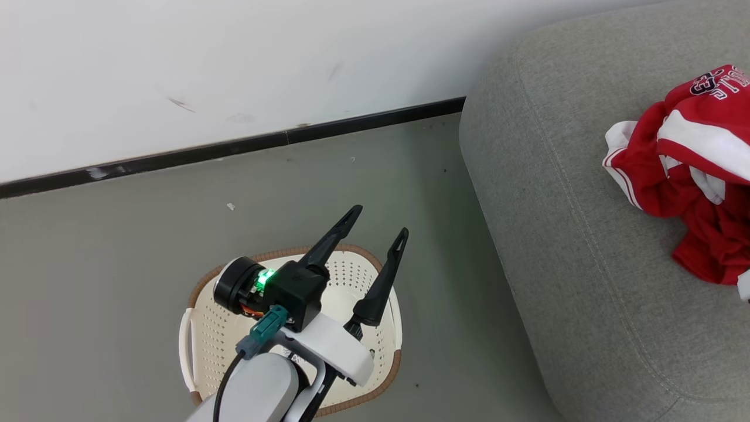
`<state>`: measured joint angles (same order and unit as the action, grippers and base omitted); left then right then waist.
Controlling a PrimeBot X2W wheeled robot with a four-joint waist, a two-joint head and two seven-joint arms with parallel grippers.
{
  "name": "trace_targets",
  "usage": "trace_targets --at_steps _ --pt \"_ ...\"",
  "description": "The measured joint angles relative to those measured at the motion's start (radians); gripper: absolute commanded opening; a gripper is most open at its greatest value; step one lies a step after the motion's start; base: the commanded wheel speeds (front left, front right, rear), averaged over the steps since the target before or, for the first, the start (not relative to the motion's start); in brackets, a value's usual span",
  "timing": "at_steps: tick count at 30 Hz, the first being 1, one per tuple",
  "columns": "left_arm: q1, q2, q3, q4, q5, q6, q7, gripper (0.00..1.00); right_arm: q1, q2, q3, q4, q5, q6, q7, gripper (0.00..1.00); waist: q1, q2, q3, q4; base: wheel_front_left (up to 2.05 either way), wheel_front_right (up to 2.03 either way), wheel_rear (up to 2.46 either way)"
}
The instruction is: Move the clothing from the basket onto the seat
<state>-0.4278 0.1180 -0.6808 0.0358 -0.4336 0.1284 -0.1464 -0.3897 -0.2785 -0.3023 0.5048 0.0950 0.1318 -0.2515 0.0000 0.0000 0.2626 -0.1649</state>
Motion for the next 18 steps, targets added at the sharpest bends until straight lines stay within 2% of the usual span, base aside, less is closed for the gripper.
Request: trace_targets --at_steps 10,18 --pt "0.054 0.014 0.071 0.038 -0.033 0.031 -0.044 1.00 0.064 0.047 0.050 -0.174 -0.037 0.000 -0.001 1.00 -0.0001 0.0000 -0.057 -0.003 0.00 0.00 0.00" --pt "0.101 0.044 0.142 0.060 -0.038 0.076 -0.067 1.00 0.089 0.080 0.132 -0.242 -0.058 0.000 -0.001 1.00 0.0000 0.0000 -0.100 0.012 0.00 0.00 0.00"
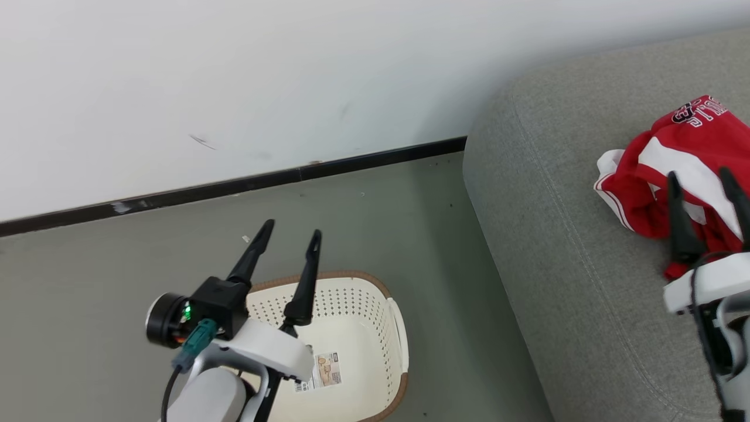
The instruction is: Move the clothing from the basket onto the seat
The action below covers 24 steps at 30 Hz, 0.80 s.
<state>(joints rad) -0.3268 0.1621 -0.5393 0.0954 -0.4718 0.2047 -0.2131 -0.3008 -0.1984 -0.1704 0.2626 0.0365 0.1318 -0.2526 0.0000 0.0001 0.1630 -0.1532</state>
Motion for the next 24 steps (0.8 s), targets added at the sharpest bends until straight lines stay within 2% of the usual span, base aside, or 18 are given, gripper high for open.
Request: trace_targets --at_steps 7,13,24 --pt "0.072 0.029 0.092 0.015 -0.026 0.057 -0.018 1.00 0.020 0.067 0.088 -0.053 -0.007 0.000 0.000 1.00 0.0000 0.0000 -0.034 0.027 0.00 0.00 0.00" --pt "0.140 0.059 0.173 0.016 -0.039 0.101 -0.027 1.00 0.055 0.099 0.135 -0.070 -0.020 0.000 -0.001 1.00 0.0000 0.0000 -0.061 0.055 0.00 0.00 0.00" --pt "0.225 0.073 0.230 0.012 -0.056 0.120 -0.035 1.00 0.110 0.119 0.194 -0.116 -0.031 0.000 -0.002 1.00 0.0000 0.0000 -0.108 0.109 0.00 0.00 0.00"
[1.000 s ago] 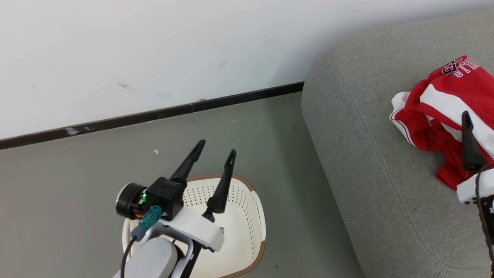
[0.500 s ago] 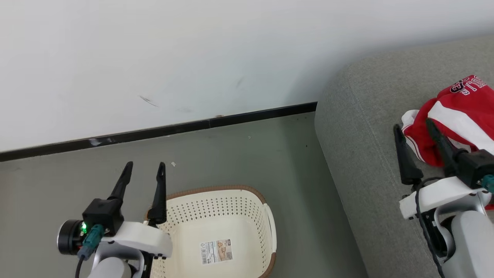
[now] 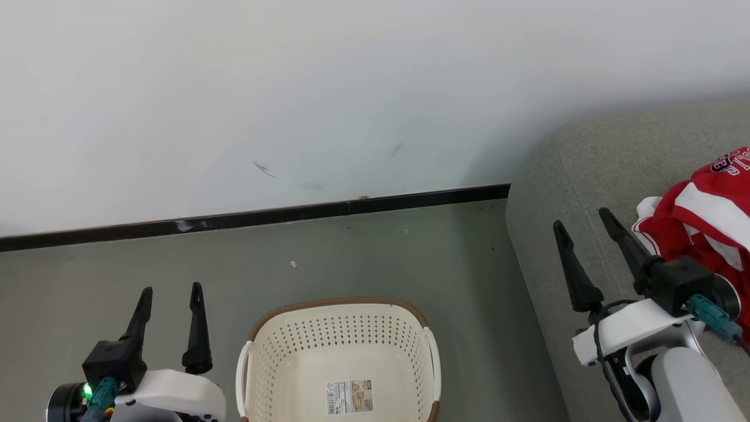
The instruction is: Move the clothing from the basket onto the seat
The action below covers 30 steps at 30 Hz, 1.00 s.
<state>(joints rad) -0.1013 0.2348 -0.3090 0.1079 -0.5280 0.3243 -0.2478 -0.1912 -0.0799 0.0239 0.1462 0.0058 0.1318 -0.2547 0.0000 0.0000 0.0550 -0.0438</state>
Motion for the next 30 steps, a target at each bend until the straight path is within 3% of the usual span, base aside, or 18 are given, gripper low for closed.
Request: trace_targets --at_steps 17,30 --pt "0.070 0.008 0.038 -0.022 -0.001 -0.001 0.000 1.00 0.164 0.030 -0.006 -0.044 -0.006 0.000 0.000 1.00 0.0000 0.0000 -0.063 0.063 0.00 0.00 0.00" --pt "0.095 0.009 0.034 -0.026 -0.001 -0.012 0.000 1.00 0.234 0.038 0.006 -0.075 -0.004 0.000 0.000 1.00 0.0000 0.0000 -0.086 0.053 0.00 0.00 0.00"
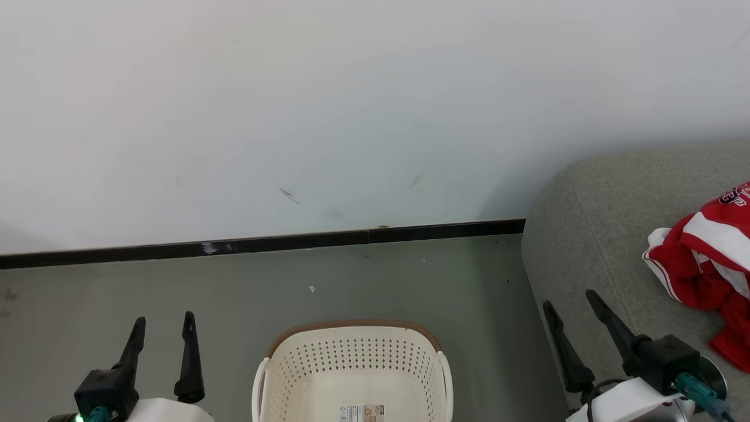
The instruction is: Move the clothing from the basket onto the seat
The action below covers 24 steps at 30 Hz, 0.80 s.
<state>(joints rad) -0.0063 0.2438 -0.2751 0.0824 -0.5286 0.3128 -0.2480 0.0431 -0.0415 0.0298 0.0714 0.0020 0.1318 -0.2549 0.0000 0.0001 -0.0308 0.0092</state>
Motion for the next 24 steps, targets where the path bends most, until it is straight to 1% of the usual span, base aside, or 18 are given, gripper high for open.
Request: trace_targets --at_steps 6,8,20,21,24 --pt "0.006 0.001 -0.001 0.000 0.001 0.000 0.000 1.00 0.021 0.000 0.003 -0.015 0.041 0.000 0.000 1.00 0.0000 0.0000 -0.002 -0.007 0.00 0.00 0.00" --pt "0.013 0.002 -0.003 0.000 0.002 -0.006 0.000 1.00 0.021 0.000 0.002 -0.027 0.049 0.000 0.000 1.00 0.0000 0.0000 -0.003 -0.009 0.00 0.00 0.00" --pt "0.016 0.010 -0.018 0.001 0.012 -0.018 0.000 1.00 0.039 0.000 -0.007 -0.047 0.061 0.000 0.000 1.00 0.0000 0.0000 0.000 -0.012 0.00 0.00 0.00" --pt "0.016 0.011 -0.019 0.001 0.014 -0.020 0.000 0.00 0.039 0.000 -0.008 -0.050 0.061 0.000 0.000 0.00 0.0000 0.0000 0.001 -0.011 0.00 0.00 0.00" --pt "0.021 -0.003 -0.029 0.026 0.014 -0.021 0.002 0.00 0.045 0.005 -0.007 -0.026 0.061 0.000 0.000 0.00 0.0001 0.0000 0.001 -0.011 0.00 0.00 0.00"
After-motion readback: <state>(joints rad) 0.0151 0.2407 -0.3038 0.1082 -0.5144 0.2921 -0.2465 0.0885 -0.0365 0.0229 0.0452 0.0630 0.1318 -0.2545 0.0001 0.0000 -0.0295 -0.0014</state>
